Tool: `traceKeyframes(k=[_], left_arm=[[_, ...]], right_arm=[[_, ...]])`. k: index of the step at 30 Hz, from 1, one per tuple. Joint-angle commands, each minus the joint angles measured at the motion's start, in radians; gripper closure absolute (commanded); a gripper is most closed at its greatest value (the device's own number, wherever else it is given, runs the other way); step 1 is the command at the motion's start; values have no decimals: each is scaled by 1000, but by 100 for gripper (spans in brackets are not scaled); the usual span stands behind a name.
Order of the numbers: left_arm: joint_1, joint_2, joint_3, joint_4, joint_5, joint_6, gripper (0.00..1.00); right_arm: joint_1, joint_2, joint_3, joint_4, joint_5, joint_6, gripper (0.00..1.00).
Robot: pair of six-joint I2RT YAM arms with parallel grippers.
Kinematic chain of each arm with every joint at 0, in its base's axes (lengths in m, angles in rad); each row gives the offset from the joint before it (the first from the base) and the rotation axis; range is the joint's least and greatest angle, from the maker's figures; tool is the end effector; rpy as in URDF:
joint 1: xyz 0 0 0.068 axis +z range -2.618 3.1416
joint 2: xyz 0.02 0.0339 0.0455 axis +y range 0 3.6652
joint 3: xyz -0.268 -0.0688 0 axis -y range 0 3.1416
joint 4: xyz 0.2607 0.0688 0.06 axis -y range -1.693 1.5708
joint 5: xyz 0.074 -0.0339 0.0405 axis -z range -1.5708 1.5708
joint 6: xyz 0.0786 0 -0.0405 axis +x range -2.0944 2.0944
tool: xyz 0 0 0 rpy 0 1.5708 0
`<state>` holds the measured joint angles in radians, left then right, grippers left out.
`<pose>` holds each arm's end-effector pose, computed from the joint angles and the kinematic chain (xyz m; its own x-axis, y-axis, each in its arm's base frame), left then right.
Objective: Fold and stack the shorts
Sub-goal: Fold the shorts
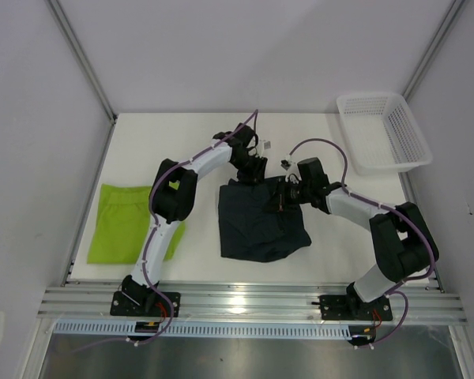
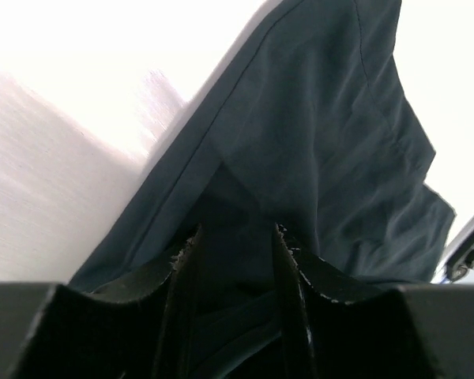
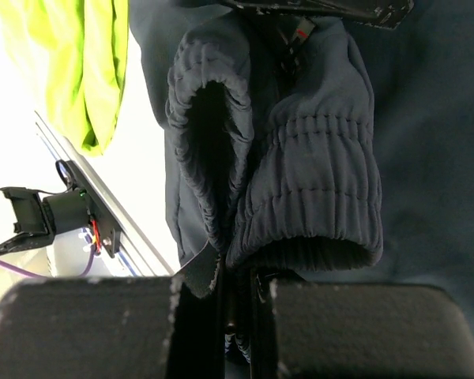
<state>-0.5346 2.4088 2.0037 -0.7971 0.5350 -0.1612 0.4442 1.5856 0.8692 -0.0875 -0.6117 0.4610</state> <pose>0.4386 -0.3063 0.1131 -0.8880 0.3653 -0.2793 0.4598 0.7145 -0.5273 0.3020 0.1937 0.1559 -0.8989 -0.0245 -0.4375 -0.3481 0.6463 0.6790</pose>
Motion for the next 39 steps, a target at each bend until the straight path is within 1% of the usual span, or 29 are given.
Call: traceKeyframes(k=[1, 5, 10, 13, 18, 21, 24, 26, 28, 35, 37, 39], left_arm=[[-2, 45, 65, -30, -35, 68, 57], [-2, 65, 90, -37, -27, 81, 57], [-2, 73, 102, -47, -32, 84, 58], [-2, 78, 109, -50, -32, 88, 58], [-4, 76, 109, -48, -26, 88, 59], [-2, 73, 106, -47, -24, 91, 59], [-4, 72, 107, -44, -23, 92, 60], [-2, 72, 104, -42, -23, 94, 60], [-2, 70, 106, -40, -23, 92, 60], [-5, 61, 95, -34, -13, 100, 60], [-7, 62, 93, -34, -13, 101, 60], [-7, 62, 95, -34, -12, 104, 61]], right_arm=[[-25, -10, 85, -38, -39, -44, 100], [-51, -38, 125, -101, -86, -45, 100], [-82, -87, 157, -201, -79, -88, 100], [-117, -113, 156, -219, -100, -107, 100], [-142, -133, 186, -268, -109, -111, 100], [-160, -105, 192, -304, -108, -134, 100], [-193, -41, 200, -322, -109, -176, 100], [-196, 25, 241, -369, -41, -221, 100], [-199, 89, 287, -397, -14, -249, 100], [-193, 180, 393, -429, 147, -347, 96], [-190, 201, 418, -449, 164, -381, 97], [-185, 220, 439, -460, 145, -398, 98]])
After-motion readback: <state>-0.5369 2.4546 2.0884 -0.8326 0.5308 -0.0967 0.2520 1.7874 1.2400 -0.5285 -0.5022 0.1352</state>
